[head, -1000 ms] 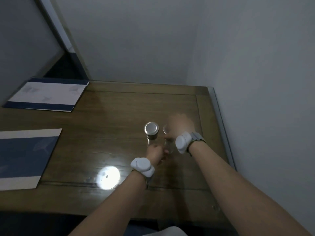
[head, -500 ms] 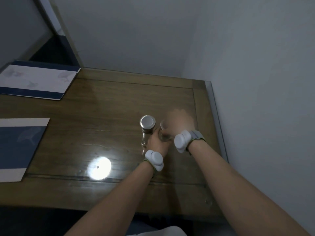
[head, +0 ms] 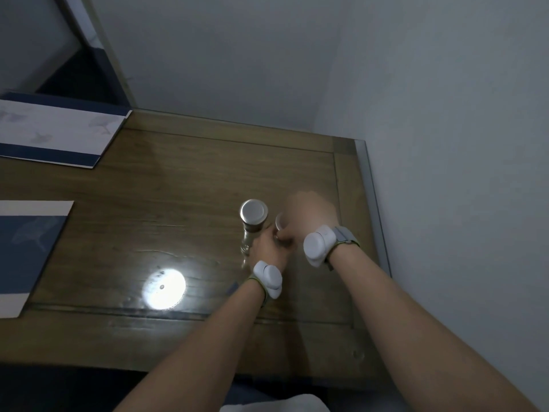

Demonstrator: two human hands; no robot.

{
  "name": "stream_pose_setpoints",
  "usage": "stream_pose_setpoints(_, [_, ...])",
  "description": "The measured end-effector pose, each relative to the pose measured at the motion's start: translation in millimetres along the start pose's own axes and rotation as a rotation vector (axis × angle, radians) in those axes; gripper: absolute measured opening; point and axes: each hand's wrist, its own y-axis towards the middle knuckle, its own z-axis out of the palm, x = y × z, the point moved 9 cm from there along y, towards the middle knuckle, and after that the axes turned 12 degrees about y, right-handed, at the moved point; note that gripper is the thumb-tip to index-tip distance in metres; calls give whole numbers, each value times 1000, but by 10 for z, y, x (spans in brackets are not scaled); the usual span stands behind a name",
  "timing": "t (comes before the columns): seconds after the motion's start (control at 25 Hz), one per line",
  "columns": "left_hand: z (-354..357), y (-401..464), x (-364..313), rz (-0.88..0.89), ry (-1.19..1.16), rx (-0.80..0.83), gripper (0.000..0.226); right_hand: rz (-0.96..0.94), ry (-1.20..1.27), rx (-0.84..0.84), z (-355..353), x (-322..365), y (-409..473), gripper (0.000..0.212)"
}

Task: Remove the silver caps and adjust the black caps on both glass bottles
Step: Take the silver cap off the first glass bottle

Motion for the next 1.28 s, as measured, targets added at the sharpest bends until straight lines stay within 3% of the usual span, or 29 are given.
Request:
stream_pose_setpoints(0.12, [-13,21,-2,31,81,-36,13,15,7,22,4,-19,14,44])
stream_pose_setpoints(0.36, [-6,-2,-83,89,-16,25,21,131,261,55,-44,-220,-13,43])
stream_pose_setpoints(0.48, [-97,-90,-59,69,-91,-24,29,176,605,3,21,-391,-50,41])
stream_pose_setpoints(0.64, [-114,-143,-46,68,-123,4,32,391,1329,-268,296,-843,-149,31])
stream_pose_setpoints(0.72, [-106,-138,-34,73,-114,12,32,522,1543,-380,541,-1099,-240,30])
stream_pose_setpoints(0.8, [-88,-141,-22,79,-98,20,33,582,1526,-409,794,-1277,-311,36])
stream_pose_setpoints(1.0, [-56,-105,14,125,-68,27,34,654,1292,-276,1383,-1424,-468,59])
stream_pose_setpoints(1.12, [-52,-109,48,133,-53,48,37,629,1185,-237,1536,-1393,-526,73])
stream_pose_setpoints(1.28, [-31,-130,78,133,-31,56,44,570,1039,-186,1643,-1334,-549,76])
